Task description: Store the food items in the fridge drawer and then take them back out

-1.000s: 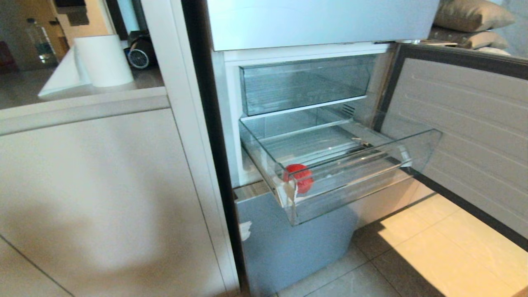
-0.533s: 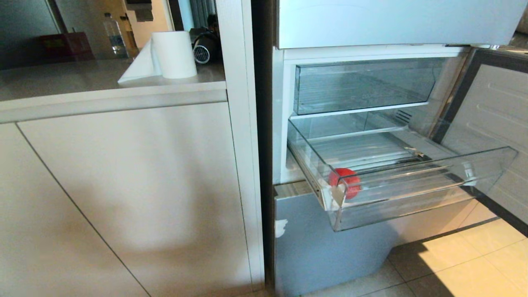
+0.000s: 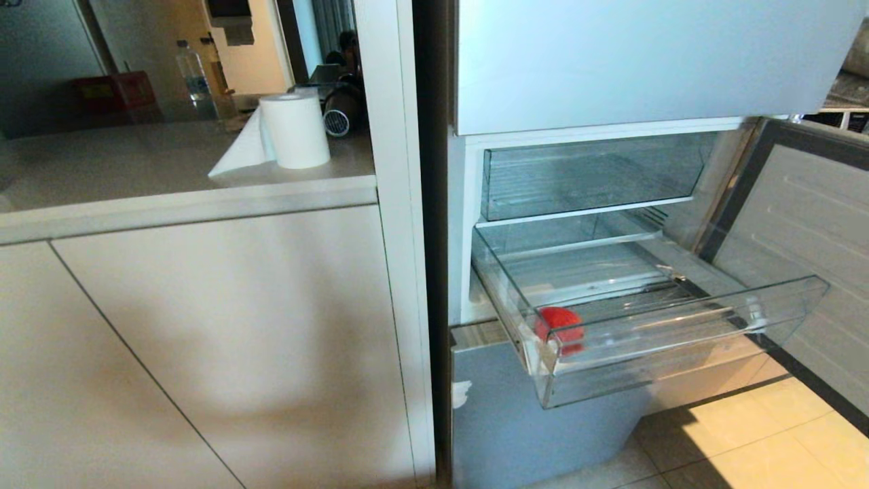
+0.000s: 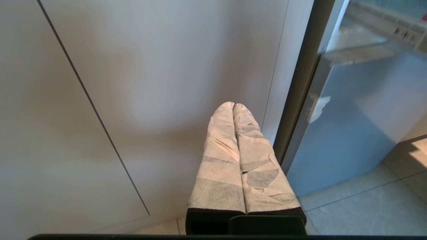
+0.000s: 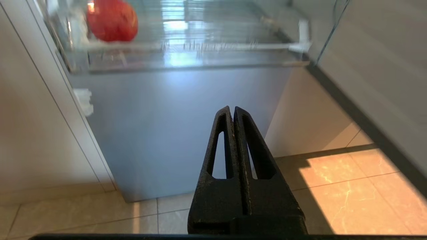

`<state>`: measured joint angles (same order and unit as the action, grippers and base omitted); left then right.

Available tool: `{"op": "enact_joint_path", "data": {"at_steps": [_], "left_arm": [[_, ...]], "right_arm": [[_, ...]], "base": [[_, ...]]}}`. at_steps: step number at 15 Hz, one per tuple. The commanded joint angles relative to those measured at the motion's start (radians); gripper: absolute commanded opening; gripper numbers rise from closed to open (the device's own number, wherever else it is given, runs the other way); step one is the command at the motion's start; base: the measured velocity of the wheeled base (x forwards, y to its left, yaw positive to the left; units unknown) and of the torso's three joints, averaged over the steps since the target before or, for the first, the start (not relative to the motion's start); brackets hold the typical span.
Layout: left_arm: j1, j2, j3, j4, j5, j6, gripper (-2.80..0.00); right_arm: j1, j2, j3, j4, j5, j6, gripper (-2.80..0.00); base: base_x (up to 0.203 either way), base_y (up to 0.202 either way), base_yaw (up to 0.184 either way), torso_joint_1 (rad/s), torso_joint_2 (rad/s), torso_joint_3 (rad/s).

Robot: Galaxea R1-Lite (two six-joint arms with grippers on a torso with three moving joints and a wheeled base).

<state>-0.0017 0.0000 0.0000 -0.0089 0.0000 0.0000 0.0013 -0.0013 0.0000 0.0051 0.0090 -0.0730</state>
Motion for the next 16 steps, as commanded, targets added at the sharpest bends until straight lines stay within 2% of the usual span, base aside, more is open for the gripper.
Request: {"op": "enact_joint_path", "data": {"at_steps": [1,5,11,16], "left_arm": [[0.0,0.0,0.002,0.0,0.0,0.0,-2.8],[0.0,0.0,0.002,0.0,0.0,0.0,-2.8],[0.0,0.0,0.002,0.0,0.0,0.0,-2.8],[0.0,0.0,0.002,0.0,0.0,0.0,-2.8]], "right_arm": [[0.0,0.001,0.0,-0.001,0.0,-0.002,-2.8],[0.0,0.001,0.0,0.001,0.003,-0.005,-2.8],[0.0,0.007,0.0,0.001,-0.001,0.033,-2.8],[0.028,0.28,-0.023,-0.024,0.001,0.044,-2.8]], "base": [[0.0,0.0,0.0,0.298,-0.59,-0.303],[0.0,0.0,0.0,0.264,-0.53,-0.267],[0.0,0.0,0.0,0.146,-0.29,-0.15],[0.0,0.0,0.0,0.004,-0.01,-0.003]]}}
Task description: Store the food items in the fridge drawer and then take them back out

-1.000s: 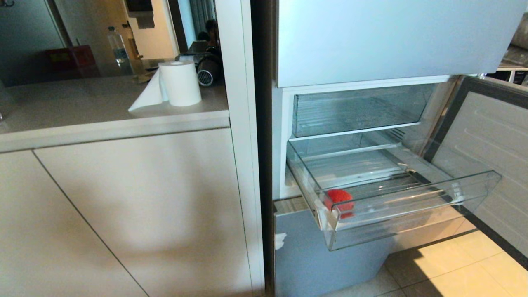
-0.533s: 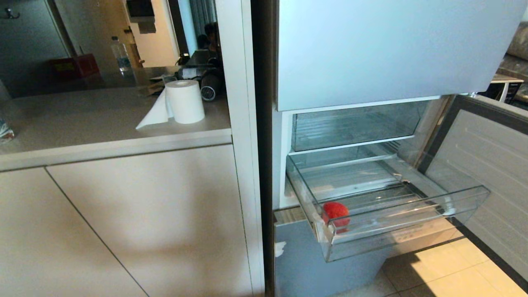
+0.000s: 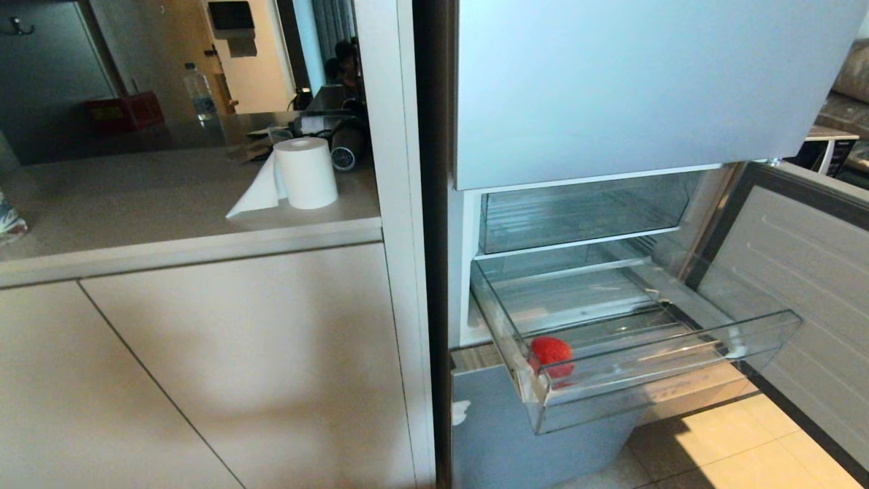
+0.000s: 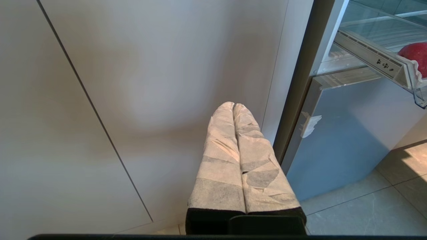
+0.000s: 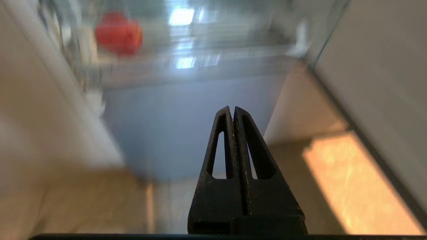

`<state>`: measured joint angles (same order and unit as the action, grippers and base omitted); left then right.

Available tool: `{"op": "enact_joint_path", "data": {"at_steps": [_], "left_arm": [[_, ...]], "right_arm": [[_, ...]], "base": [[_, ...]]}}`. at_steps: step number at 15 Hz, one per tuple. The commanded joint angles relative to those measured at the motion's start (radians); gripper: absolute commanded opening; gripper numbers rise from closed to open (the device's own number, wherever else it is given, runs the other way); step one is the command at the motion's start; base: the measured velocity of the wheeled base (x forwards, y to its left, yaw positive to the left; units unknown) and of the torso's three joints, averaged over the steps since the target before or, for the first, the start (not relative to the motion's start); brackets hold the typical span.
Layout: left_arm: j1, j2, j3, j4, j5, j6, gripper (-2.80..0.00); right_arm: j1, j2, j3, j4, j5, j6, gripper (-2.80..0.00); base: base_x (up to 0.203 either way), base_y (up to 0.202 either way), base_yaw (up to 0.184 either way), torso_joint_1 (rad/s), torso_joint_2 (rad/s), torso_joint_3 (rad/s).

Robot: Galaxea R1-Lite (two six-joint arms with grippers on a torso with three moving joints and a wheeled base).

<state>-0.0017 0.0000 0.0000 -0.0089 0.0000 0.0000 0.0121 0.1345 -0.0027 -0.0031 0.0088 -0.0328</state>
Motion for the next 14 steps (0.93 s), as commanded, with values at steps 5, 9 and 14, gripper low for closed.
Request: {"op": "enact_joint_path", "data": {"at_steps": [5,9,14], "left_arm": [[0.0,-0.001,0.002,0.0,0.0,0.0,-2.8],[0.0,0.0,0.002,0.0,0.0,0.0,-2.8],[0.0,0.0,0.002,0.0,0.0,0.0,-2.8]], "right_arm": [[0.072,0.734,-0.371,0.047,0.076,0.068,-2.8],[0.151,1.151,-0.916,0.281,0.139,0.126,-2.8],[0.299,1.519,-1.309,0.581,0.135,0.183,0.0]], "base": [[0.0,0.0,0.0,0.0,0.0,0.0],[0.0,0.0,0.0,0.0,0.0,0.0],[0.0,0.0,0.0,0.0,0.0,0.0]]}}
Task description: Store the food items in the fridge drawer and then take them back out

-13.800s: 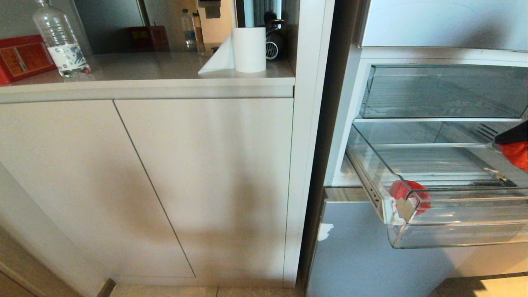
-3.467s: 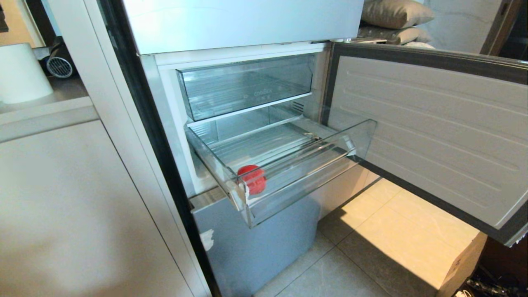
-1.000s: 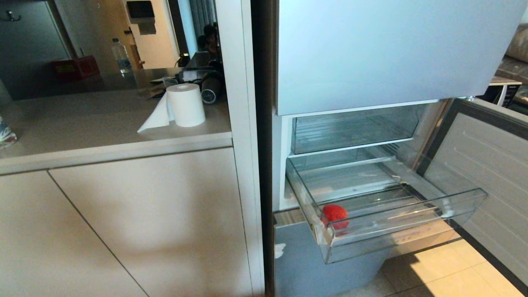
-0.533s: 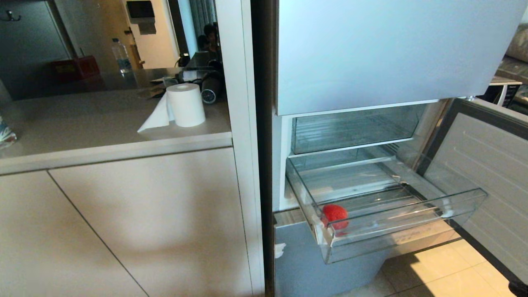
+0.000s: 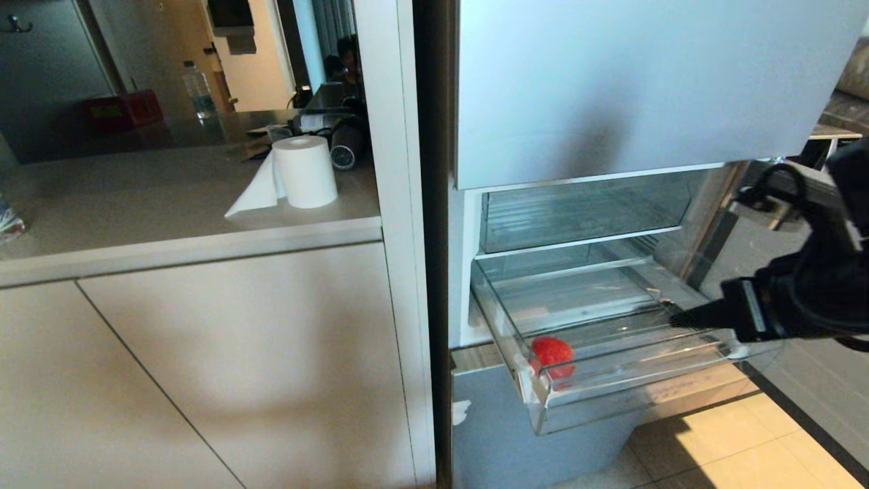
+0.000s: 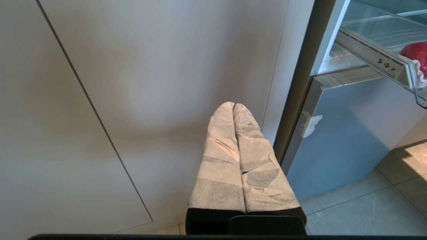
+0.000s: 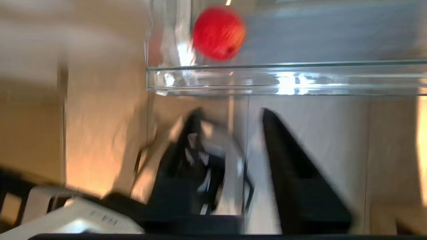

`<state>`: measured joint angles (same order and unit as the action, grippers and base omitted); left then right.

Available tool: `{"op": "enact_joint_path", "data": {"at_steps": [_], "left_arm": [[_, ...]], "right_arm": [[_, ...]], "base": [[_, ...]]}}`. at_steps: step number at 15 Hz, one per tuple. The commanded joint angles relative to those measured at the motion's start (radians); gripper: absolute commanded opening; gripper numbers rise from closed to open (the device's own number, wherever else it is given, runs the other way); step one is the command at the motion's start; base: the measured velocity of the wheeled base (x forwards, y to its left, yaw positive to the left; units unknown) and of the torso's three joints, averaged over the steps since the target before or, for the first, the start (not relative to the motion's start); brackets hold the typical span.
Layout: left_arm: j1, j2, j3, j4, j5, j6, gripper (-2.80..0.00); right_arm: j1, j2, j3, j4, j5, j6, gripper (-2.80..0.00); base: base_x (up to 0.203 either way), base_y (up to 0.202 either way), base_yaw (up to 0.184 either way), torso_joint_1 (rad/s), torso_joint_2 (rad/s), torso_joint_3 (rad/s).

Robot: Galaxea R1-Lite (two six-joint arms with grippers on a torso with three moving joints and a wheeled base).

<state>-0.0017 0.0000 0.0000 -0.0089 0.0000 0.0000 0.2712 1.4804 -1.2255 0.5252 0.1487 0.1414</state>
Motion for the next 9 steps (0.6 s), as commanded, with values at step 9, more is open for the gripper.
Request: {"op": "enact_joint_path", "data": {"at_steps": [9], "left_arm": [[0.0,0.0,0.002,0.0,0.0,0.0,-2.8]], "right_arm": [[0.068,0.448,-0.269,0.02,-0.018,0.08,0.0]], "base": [[0.0,0.0,0.0,0.0,0.0,0.0]]}}
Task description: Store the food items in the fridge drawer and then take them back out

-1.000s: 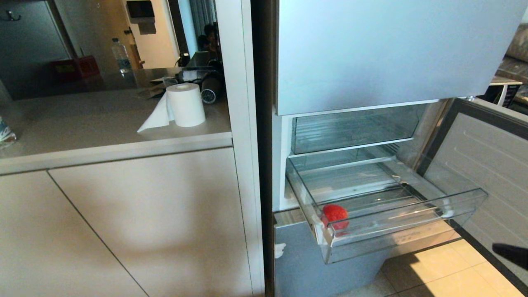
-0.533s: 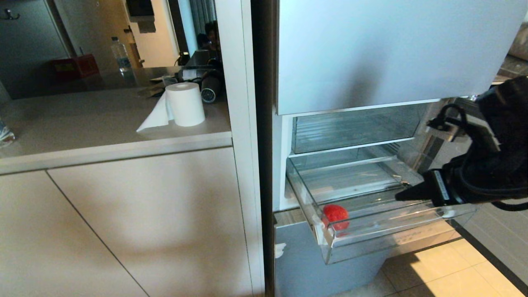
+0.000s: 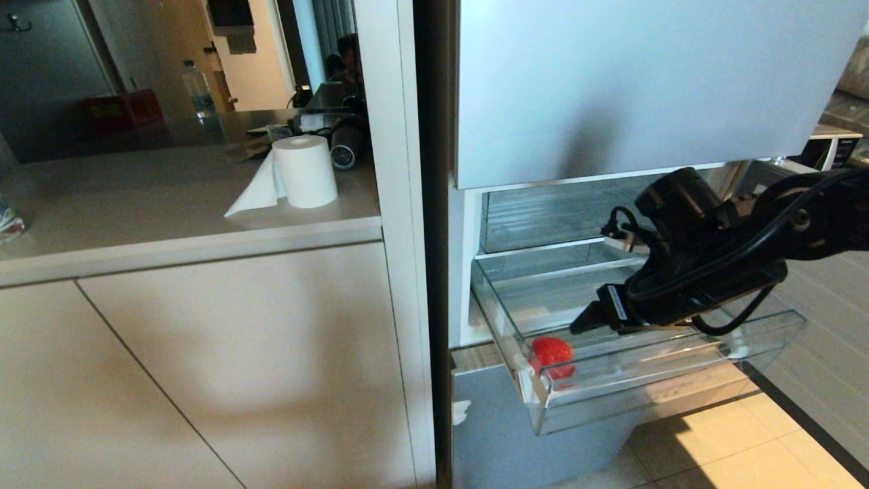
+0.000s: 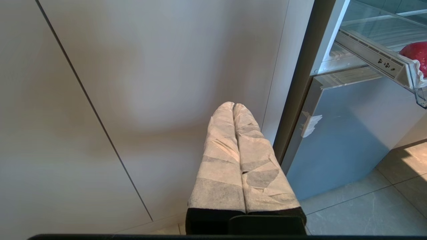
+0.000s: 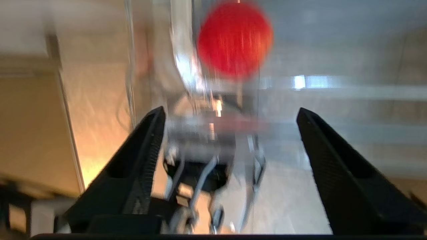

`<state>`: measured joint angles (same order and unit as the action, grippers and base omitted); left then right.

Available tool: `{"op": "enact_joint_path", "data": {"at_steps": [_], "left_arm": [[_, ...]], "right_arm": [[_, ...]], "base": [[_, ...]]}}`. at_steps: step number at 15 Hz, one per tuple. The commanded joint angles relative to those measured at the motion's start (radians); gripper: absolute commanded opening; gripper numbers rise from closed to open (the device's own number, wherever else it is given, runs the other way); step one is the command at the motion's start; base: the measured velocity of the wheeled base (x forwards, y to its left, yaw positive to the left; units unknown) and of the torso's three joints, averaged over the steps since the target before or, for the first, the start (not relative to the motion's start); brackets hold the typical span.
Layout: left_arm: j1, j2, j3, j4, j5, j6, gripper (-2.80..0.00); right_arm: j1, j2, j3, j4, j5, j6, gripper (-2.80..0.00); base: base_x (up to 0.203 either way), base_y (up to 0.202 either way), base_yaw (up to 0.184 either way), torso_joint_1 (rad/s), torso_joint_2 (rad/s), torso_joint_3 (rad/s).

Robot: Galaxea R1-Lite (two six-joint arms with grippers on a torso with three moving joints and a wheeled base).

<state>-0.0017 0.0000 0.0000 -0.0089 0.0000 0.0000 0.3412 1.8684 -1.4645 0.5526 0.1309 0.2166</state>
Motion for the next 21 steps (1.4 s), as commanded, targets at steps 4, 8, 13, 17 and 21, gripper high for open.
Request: {"op": "enact_joint_path", "data": {"at_steps": [4,8,13,17,21], "left_arm": [[0.0,0.0,0.002,0.0,0.0,0.0,-2.8],[0.0,0.0,0.002,0.0,0.0,0.0,-2.8],[0.0,0.0,0.002,0.0,0.0,0.0,-2.8],[0.0,-0.001,0.002,0.0,0.0,0.0,-2.8],[0.0,0.0,0.002,0.0,0.0,0.0,-2.8]], "right_arm": [[0.0,0.123,-0.061,-0.011,-0.023,0.008,0.0],[-0.001,0.175,-0.084,-0.011,-0.026,0.007,0.0],[0.001,0.222,-0.071,-0.012,-0.026,0.009,0.0],[0.014,0.267,-0.065,-0.026,-0.034,0.01,0.0],[0.02,0.271,-0.064,-0.04,-0.036,0.026,0.0]], "base": [[0.0,0.0,0.0,0.0,0.0,0.0],[0.0,0.0,0.0,0.0,0.0,0.0],[0.0,0.0,0.0,0.0,0.0,0.0],[0.0,0.0,0.0,0.0,0.0,0.0],[0.0,0.0,0.0,0.0,0.0,0.0]]}}
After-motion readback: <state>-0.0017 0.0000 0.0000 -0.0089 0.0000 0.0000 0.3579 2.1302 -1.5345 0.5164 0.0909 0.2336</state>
